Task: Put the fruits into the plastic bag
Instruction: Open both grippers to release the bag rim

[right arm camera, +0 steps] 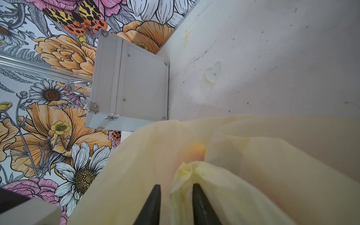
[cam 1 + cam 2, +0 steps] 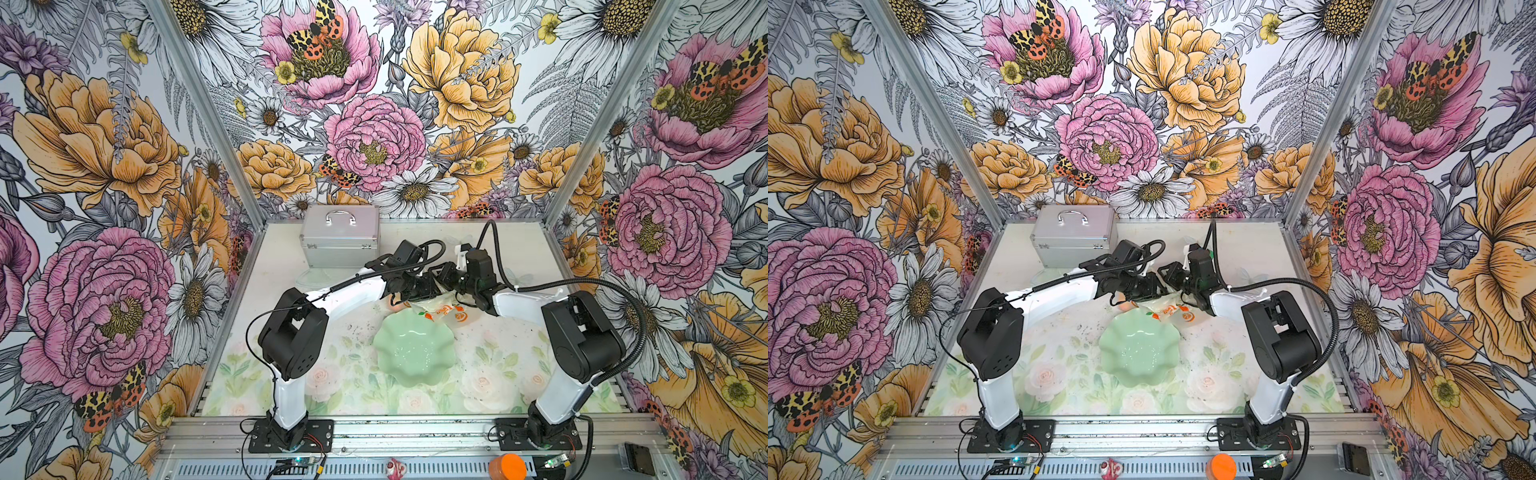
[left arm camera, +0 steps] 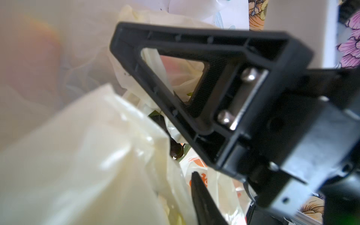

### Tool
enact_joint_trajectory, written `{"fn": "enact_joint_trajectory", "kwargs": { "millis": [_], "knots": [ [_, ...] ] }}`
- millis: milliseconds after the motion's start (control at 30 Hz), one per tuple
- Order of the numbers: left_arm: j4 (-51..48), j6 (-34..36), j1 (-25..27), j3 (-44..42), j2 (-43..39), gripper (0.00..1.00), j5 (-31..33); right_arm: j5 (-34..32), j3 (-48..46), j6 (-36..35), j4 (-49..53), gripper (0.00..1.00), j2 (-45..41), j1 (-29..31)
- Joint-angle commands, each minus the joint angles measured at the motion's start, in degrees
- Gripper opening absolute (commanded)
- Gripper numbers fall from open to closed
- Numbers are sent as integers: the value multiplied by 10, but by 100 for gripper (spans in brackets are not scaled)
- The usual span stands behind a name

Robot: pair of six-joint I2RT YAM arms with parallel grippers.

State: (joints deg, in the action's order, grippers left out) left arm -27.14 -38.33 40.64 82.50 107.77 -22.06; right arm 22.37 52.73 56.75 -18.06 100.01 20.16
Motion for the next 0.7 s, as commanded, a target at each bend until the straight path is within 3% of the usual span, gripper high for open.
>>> {"fn": "enact_joint_trajectory", "kwargs": {
  "millis": [0,167,667],
  "knots": [
    [-13,18,-9,19,-24,43,18,-1,33,-16,29,40,-31,-4],
    [-36,37,-16,32,-29,52,21,-10,53,-28,71,47,-44,-4],
    [-78,67,-35,81,-76,57,16,-46,139,-73,228,52,-94,-5]
  ]
}}
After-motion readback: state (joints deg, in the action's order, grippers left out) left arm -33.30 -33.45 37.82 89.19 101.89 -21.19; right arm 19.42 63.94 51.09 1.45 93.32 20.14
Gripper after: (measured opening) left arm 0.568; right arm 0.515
